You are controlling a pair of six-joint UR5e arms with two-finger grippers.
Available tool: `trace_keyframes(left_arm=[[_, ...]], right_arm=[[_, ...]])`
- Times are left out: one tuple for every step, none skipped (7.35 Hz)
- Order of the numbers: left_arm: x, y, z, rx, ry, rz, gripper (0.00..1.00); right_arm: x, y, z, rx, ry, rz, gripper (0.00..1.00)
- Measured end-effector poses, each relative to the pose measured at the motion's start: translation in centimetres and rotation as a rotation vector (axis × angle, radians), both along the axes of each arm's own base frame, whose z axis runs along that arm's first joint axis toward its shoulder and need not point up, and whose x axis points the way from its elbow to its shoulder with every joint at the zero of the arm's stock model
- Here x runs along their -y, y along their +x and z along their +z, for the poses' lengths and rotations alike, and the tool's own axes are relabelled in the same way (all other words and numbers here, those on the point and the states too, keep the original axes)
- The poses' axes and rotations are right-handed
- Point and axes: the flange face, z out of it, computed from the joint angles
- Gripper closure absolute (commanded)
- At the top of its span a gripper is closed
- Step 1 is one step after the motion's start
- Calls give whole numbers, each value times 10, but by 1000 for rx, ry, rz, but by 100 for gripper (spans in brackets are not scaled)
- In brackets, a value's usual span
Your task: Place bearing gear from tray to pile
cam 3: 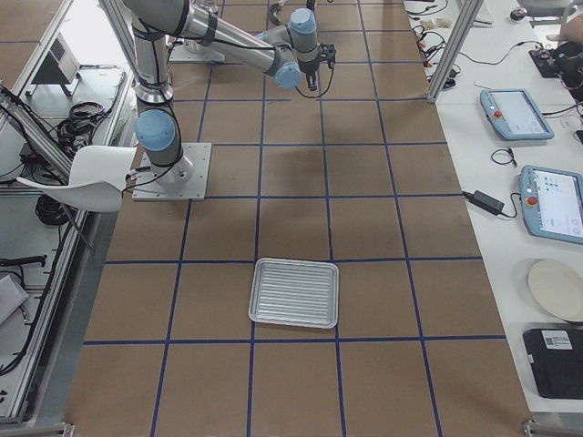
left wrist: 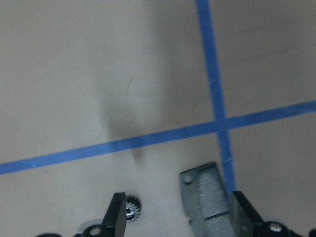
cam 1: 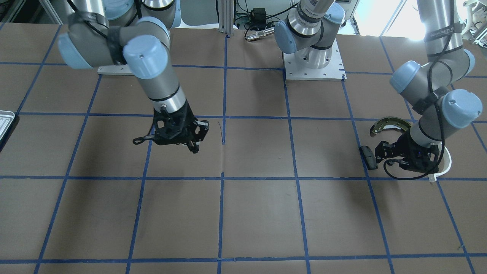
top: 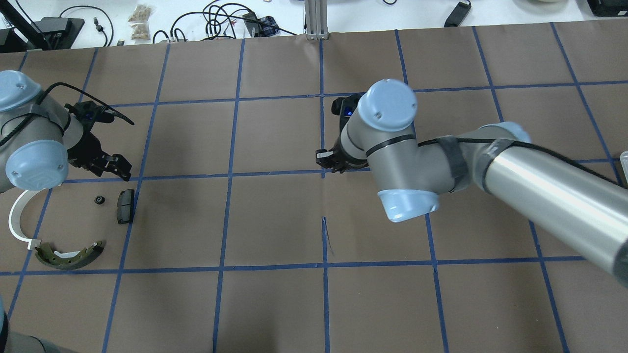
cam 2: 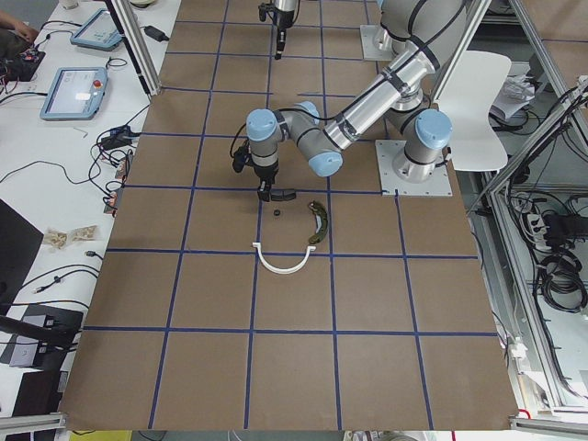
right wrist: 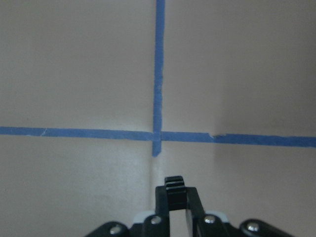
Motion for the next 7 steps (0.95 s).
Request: trace_keyframes(left_arm=[[3,-38,8,0,-1,42,16],[5,-84,16,1,-10,105,15],[3,-133,21,-6,-21,149,11],[3,-180,25,-33,-34,177,9],[3,-217,27,-66,-40,205,9],[0,-249,25,-97,-32,234,9],[-7,-284,22,-131,-16,269,9]], right_arm=[[-4,18,-26,-14,-3,2,1],[-5,26,-40,-24,-1,4,0],[-4,28,-40,-26,-4,0,0],[1,24,-27,-21,-23,-10,0],[11,13,2,-17,-28,-34,0],[27,-6,41,-24,7,-70,0],[49,-30,94,-40,66,-115,0]])
